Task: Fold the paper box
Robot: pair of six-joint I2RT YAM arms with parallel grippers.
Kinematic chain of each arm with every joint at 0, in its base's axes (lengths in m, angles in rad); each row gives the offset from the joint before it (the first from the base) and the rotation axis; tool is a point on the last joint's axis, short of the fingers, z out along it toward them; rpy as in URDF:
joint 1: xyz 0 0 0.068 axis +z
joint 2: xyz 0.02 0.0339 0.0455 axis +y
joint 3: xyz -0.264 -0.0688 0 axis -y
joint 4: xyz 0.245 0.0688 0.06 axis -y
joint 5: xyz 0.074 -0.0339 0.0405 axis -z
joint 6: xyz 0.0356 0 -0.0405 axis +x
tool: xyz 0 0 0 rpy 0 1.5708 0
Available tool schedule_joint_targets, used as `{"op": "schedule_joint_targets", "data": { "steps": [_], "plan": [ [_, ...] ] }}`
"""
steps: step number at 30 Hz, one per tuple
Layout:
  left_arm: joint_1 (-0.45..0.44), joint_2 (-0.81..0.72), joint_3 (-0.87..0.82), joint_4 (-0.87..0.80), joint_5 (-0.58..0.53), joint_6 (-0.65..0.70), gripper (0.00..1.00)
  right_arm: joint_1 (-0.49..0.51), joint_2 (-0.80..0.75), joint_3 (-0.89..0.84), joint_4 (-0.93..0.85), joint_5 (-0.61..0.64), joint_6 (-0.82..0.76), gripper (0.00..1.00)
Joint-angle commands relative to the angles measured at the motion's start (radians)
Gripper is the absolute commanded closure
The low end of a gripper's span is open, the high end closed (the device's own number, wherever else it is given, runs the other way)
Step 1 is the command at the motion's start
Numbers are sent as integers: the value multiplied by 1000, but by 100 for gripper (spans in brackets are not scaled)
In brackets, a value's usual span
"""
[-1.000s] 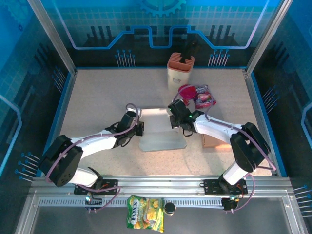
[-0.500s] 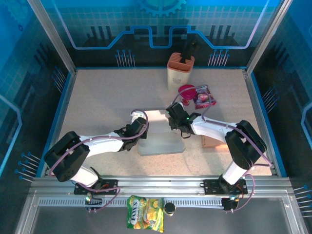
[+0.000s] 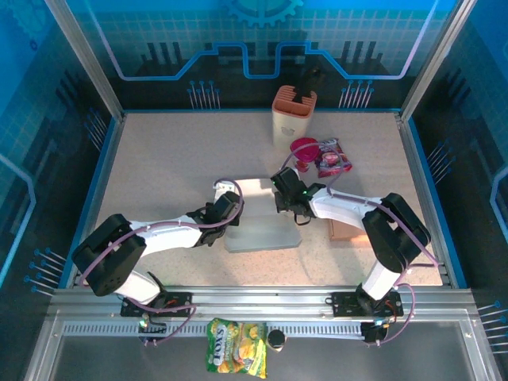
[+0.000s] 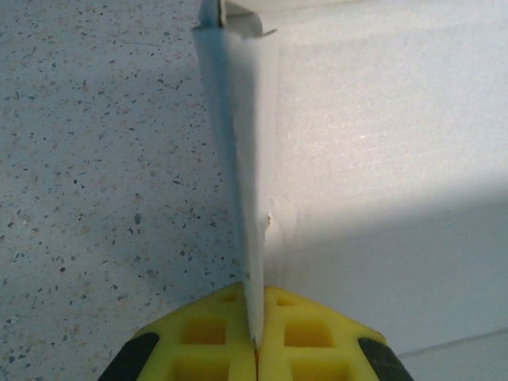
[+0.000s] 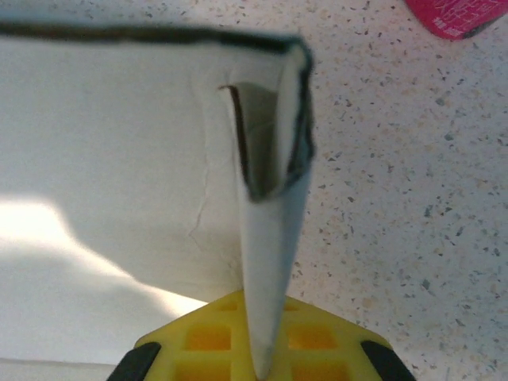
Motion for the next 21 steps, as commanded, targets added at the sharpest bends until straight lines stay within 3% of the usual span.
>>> {"op": "schedule_joint_targets", "data": {
  "steps": [1,7,10,17,21],
  "plan": [
    [-13,-17,45,-45,-39,3,100,21,66,84,-161,147,65,100],
    [-19,-22,58,-54,-38,-18,100,108,180,228,-444,392,307,100],
    [-19,-25,59,-58,-37,-19,100,145,210,274,-519,447,382,100],
    [-20,-40,45,-54,-40,-19,100,161,86,175,-300,331,265,100],
    [-20,-42,38,-41,-37,-20,100,141,11,119,-184,203,195,82]
  ]
}}
